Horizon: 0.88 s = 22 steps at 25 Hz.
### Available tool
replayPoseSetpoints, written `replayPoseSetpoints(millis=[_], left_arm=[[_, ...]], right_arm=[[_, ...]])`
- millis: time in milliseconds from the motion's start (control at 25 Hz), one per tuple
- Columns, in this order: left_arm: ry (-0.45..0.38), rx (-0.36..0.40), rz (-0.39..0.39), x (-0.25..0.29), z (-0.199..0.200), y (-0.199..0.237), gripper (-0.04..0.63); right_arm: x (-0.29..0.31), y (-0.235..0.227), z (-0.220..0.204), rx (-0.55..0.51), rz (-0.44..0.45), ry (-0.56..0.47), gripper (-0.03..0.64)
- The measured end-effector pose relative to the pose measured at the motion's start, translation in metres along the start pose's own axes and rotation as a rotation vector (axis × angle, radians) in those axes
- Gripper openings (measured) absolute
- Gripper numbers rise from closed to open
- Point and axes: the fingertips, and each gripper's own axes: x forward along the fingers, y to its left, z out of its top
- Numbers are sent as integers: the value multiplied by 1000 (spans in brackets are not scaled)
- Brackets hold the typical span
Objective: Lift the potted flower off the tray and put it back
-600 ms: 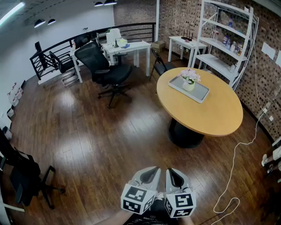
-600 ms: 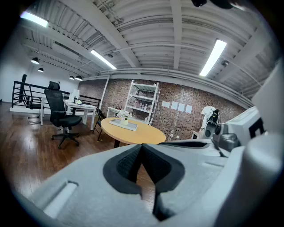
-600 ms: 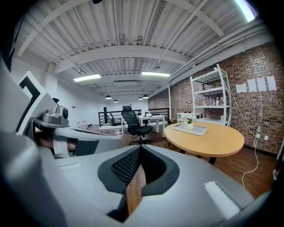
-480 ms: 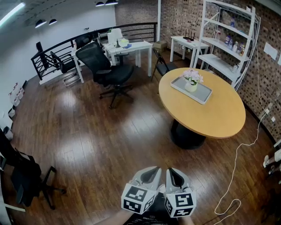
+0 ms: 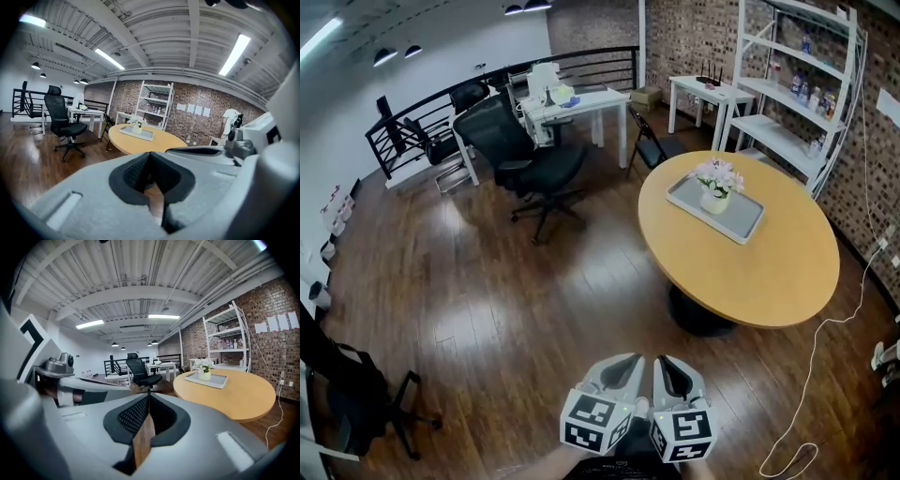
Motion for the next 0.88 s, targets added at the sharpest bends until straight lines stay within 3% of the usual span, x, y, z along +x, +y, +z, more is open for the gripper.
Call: replayPoseSetpoints(millis=[440, 880], left_arm=[[22, 44, 3, 137, 67, 24, 5], [36, 86, -5, 213, 92, 47, 5]], right_arm=[[97, -102, 47, 26, 22, -11, 0], [155, -157, 63, 38, 8, -11, 0]])
